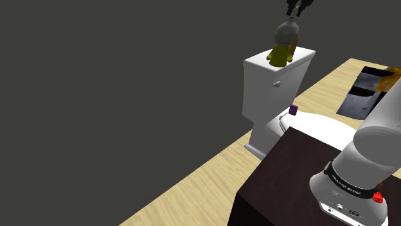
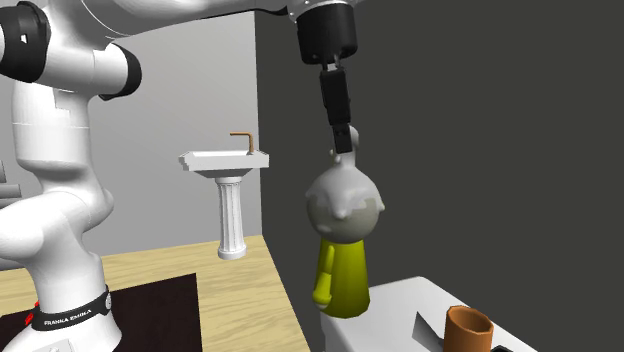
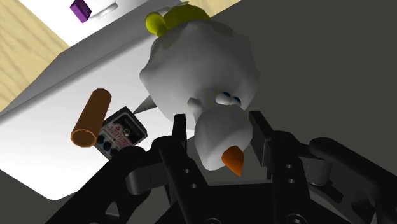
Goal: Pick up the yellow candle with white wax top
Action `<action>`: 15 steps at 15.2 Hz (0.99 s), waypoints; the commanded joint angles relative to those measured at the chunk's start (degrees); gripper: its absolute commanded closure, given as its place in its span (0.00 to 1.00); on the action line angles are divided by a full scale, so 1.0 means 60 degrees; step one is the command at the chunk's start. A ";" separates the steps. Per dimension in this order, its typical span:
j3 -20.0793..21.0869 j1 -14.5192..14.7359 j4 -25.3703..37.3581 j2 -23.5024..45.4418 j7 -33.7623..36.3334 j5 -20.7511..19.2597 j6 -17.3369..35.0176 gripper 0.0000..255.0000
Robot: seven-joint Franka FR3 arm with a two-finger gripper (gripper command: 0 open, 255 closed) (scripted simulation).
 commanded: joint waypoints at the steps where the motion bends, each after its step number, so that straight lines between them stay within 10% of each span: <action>1: -0.0024 -0.0047 0.0409 0.0132 -0.0011 0.0078 -0.0288 1.00; 15: -0.0195 -0.0645 0.3560 0.1327 -0.0078 0.0828 -0.2431 1.00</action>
